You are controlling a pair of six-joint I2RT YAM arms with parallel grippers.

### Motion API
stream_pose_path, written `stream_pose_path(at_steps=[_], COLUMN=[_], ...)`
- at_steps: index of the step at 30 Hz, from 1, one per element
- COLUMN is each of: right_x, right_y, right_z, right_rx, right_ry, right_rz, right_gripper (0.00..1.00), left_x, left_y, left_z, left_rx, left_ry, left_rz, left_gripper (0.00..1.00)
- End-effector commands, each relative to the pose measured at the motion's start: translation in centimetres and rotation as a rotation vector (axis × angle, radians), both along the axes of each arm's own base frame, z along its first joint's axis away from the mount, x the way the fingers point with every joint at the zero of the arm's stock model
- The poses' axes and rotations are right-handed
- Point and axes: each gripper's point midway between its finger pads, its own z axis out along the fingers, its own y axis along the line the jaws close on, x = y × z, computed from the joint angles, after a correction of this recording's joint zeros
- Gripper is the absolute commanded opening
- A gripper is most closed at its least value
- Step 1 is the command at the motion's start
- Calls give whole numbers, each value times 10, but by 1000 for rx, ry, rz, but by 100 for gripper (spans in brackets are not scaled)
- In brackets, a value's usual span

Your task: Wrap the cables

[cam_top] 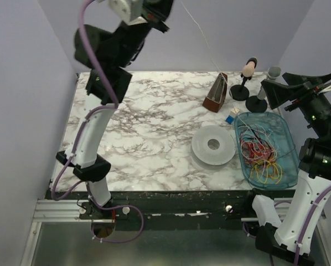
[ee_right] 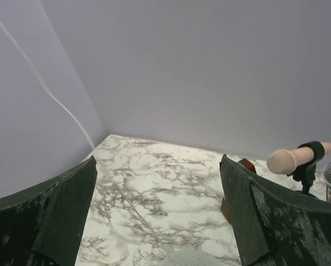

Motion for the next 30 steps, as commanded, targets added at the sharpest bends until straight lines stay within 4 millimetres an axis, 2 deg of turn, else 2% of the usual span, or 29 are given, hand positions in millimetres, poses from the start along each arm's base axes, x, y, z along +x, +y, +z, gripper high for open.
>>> stream_pose_path(at_steps=[1,6,9,14,16,18,20,21,23,25,26,28,30], right_x=[10,20,24,37,36,35,34,33,34,35,35,40,44], right_y=[-9,-9,-9,-16,-14,-10,-6,-2,7,17,28,41,54], right_z=[-27,-42,-50,-88,-96,-102,-106,-109,-115,-125,-129,-145,-158], right_rx=[-12,-6,-28,-6,-16,-33,-50,-56,-81,-125,-147,-219,-238], right_ry=[55,98,112,209,230,244,256,268,293,333,357,416,480], right_rz=[-37,-8,7,-10,3,15,28,44,80,103,132,139,162], right_gripper=[100,100,100,98,98,98,98,97,96,96,95,95,94], left_x=[-49,-82,-106,-125,-136,-138,-128,-117,-90,-48,-28,13,50], left_y=[129,184,210,218,221,223,223,220,208,193,184,161,137], left_z=[90,115,126,131,130,132,130,126,113,86,68,18,-56], left_rx=[-184,-220,-278,-237,-223,-200,-165,-123,-14,138,214,408,617], left_ry=[-349,-562,-646,-810,-919,-940,-884,-840,-770,-632,-561,-414,-236], left_rz=[575,929,1041,1239,1354,1388,1364,1347,1305,1255,1213,1109,977], left_gripper=[0,0,0,0,0,0,0,0,0,0,0,0,0])
